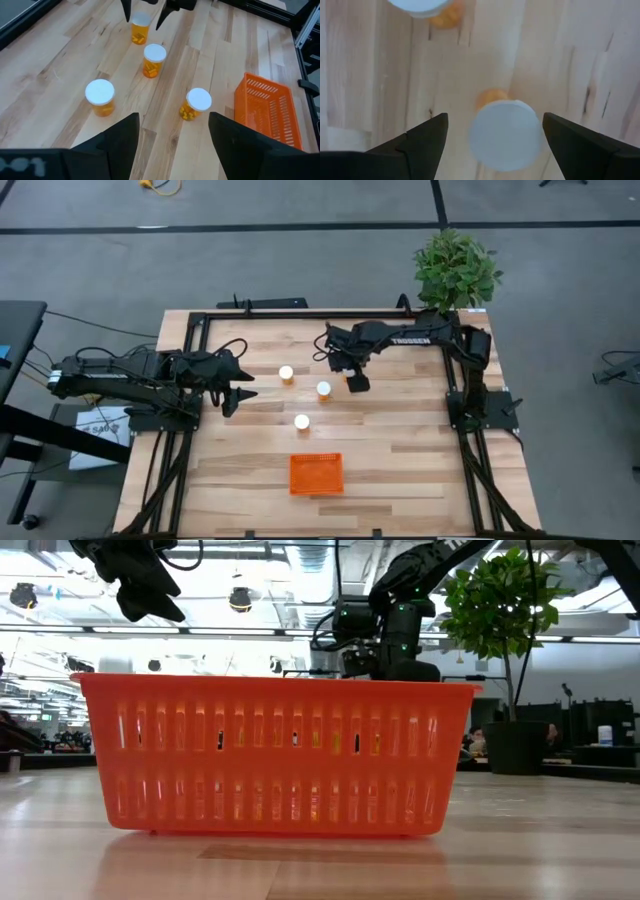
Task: Pick and place pill bottles into a basket
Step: Put the orange pill bottle into the orange bin
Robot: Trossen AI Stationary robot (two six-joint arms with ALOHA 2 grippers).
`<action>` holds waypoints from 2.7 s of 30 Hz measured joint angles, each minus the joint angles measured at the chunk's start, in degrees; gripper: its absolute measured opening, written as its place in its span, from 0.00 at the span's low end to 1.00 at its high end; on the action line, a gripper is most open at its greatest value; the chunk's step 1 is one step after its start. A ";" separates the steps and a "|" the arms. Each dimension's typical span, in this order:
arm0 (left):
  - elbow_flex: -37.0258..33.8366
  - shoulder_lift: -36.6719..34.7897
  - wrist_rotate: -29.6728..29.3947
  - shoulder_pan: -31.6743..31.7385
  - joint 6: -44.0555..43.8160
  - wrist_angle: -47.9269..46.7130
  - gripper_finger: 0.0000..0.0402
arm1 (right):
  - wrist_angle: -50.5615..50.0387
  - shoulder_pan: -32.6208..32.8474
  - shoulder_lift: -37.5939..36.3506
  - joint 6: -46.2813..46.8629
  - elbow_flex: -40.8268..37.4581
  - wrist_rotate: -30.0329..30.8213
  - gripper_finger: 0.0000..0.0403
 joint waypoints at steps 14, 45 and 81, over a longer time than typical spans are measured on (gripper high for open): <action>0.00 0.00 0.06 0.02 0.00 -0.22 0.57 | 0.06 0.30 3.60 0.11 -0.07 0.10 0.79; 0.00 0.02 0.63 0.02 -0.33 -0.22 0.57 | -0.09 0.02 3.76 0.61 -0.02 2.18 0.59; 0.00 0.00 0.61 0.02 -0.70 -0.20 0.57 | -6.92 0.28 3.69 0.68 6.75 1.51 0.54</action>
